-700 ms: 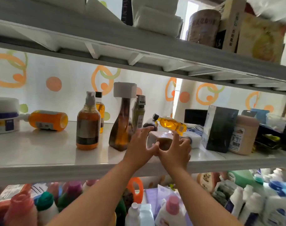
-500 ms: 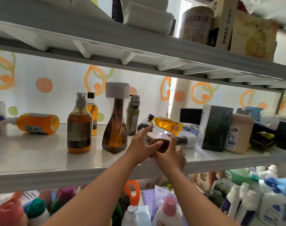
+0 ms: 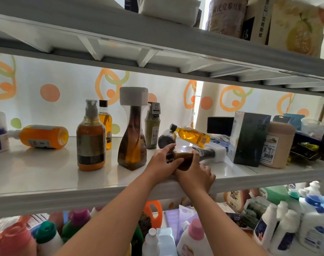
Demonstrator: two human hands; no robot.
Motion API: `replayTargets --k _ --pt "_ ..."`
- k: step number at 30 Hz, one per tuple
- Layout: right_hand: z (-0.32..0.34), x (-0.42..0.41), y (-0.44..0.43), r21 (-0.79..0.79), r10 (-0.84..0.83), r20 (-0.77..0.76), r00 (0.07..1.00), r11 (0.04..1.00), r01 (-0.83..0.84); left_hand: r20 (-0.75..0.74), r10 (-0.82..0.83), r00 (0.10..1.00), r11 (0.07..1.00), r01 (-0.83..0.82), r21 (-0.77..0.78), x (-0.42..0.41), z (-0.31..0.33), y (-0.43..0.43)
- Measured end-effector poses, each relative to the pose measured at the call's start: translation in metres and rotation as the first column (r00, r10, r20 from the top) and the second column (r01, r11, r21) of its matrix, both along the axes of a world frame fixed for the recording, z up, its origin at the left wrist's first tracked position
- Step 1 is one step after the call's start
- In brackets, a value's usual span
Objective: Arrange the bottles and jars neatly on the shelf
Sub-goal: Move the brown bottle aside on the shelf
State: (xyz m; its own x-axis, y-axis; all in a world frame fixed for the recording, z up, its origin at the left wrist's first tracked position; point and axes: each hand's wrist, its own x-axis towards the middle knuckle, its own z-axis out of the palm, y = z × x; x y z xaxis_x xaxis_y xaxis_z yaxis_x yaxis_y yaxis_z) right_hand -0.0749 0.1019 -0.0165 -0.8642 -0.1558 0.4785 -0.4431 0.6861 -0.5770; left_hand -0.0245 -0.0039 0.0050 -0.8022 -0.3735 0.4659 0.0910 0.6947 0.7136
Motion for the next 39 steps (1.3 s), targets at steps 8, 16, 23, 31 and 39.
replayTargets --k 8,16,23,31,39 --pt "0.001 0.008 -0.001 -0.06 0.064 -0.012 0.998 0.996 -0.065 0.019 -0.025 1.0 0.999 0.025 -0.041 0.013 0.004 -0.005" --pt "0.002 0.011 -0.001 -0.021 0.089 -0.025 0.996 0.996 -0.089 0.028 0.044 0.999 0.994 -0.041 -0.101 0.017 -0.002 -0.004" --pt "0.001 0.013 -0.004 -0.004 0.079 -0.009 0.997 0.997 -0.079 -0.237 0.247 0.94 0.939 -0.293 -0.182 0.056 0.001 -0.019" --pt "0.0 0.027 -0.015 0.001 0.084 -0.009 0.996 0.997 -0.084 -0.464 0.727 0.506 0.606 -0.79 0.088 0.115 0.015 -0.058" --pt "-0.002 0.039 -0.021 0.02 0.057 -0.034 0.998 0.998 -0.056 -0.015 0.763 0.647 0.625 -0.731 0.274 0.133 0.01 -0.097"
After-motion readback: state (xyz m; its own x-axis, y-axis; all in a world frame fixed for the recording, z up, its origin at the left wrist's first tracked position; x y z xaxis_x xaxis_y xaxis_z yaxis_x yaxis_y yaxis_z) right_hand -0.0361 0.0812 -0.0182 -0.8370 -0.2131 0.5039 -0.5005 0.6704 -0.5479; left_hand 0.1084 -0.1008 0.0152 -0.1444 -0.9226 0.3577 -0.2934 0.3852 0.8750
